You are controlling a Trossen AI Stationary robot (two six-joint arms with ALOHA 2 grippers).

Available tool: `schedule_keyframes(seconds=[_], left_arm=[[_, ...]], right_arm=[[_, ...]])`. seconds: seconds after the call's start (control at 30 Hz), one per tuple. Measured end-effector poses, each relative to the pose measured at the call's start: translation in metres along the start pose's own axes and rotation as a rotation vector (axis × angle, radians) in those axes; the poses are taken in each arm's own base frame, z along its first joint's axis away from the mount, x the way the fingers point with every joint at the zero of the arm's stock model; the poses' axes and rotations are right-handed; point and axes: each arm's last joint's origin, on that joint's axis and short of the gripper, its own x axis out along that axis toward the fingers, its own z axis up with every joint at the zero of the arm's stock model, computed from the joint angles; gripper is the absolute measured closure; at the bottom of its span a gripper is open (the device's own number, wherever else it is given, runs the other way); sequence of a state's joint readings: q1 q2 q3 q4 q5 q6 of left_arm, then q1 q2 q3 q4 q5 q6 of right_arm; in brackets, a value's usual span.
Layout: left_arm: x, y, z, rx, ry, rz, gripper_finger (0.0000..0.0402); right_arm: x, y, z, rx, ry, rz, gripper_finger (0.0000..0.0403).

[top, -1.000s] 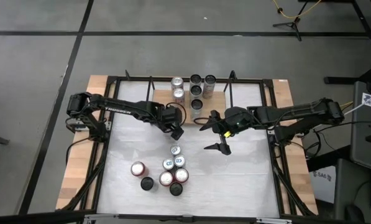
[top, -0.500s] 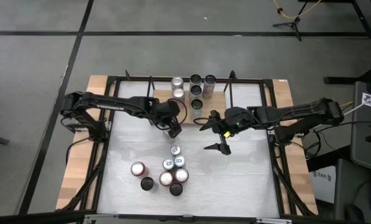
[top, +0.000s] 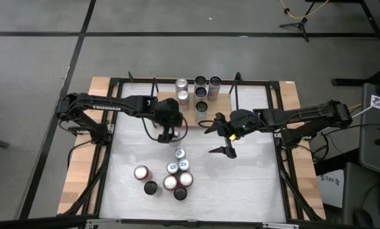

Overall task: Place canned beverage on shelf
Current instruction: Put the red silver soda can onto the shelf aligned with the other red silver soda cans

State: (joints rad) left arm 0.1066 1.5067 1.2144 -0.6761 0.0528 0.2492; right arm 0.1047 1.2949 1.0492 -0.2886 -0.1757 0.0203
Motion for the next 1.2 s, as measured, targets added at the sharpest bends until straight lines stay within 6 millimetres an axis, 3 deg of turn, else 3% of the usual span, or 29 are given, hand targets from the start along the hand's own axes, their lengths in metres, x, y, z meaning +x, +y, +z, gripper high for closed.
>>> schedule_keyframes(seconds=[0.47,1.2], left_arm=[[0.001,-0.004,-0.01,0.135,0.094,-0.081,0.0027],[0.029,-0.004,-0.015,0.156,0.19,-0.115,0.0027]], right_arm=[[0.0,0.0,0.0,0.0,0.0,0.0,0.0013],[0.0,0.0,0.0,0.0,-0.001,0.0,0.0013]])
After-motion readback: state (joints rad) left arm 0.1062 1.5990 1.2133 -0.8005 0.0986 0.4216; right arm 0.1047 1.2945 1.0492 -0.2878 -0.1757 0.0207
